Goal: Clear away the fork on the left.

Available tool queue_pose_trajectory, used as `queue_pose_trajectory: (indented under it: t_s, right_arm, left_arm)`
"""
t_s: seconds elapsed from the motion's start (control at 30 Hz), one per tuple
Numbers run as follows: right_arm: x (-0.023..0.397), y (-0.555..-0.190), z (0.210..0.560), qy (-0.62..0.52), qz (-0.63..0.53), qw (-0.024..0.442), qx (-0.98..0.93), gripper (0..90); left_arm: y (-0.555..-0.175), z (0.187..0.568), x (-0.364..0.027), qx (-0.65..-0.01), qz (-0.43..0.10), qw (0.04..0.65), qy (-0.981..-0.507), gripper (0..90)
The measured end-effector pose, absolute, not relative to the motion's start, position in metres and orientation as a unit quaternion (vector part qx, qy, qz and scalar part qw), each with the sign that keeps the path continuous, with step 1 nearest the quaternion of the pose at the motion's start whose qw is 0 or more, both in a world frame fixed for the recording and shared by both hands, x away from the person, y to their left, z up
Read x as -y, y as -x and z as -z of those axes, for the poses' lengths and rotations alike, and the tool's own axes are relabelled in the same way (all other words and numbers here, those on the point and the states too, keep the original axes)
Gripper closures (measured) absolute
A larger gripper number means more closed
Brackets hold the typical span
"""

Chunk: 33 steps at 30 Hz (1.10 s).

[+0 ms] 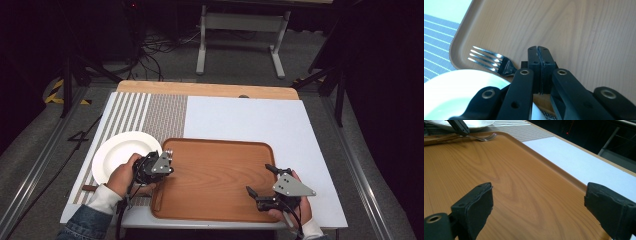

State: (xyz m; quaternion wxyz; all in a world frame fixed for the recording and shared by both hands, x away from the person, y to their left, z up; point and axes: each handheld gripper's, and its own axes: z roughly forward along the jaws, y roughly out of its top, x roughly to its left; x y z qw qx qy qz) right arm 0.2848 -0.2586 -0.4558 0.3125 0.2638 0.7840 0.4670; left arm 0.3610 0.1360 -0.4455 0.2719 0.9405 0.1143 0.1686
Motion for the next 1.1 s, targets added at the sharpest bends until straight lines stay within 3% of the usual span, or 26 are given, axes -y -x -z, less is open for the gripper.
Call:
queue_pose_trajectory:
  t_s: [0.7, 0.9, 1.1]
  right_arm:
    - [0.259, -0.283, 0.453, -0.263, -0.471, 0.317, -0.780, 9.5]
    - [0.259, -0.283, 0.452, -0.262, -0.473, 0.318, -0.779, 9.5]
    - [0.258, -0.281, 0.451, -0.260, -0.473, 0.320, -0.779, 9.5]
  left_arm:
    - [-0.353, 0.432, -0.146, -0.100, -0.220, 0.374, -0.896, 88.0]
    - [-0.348, 0.429, -0.150, -0.094, -0.232, 0.406, -0.879, 82.3]
    - [-0.342, 0.429, -0.156, -0.089, -0.247, 0.426, -0.866, 68.7]
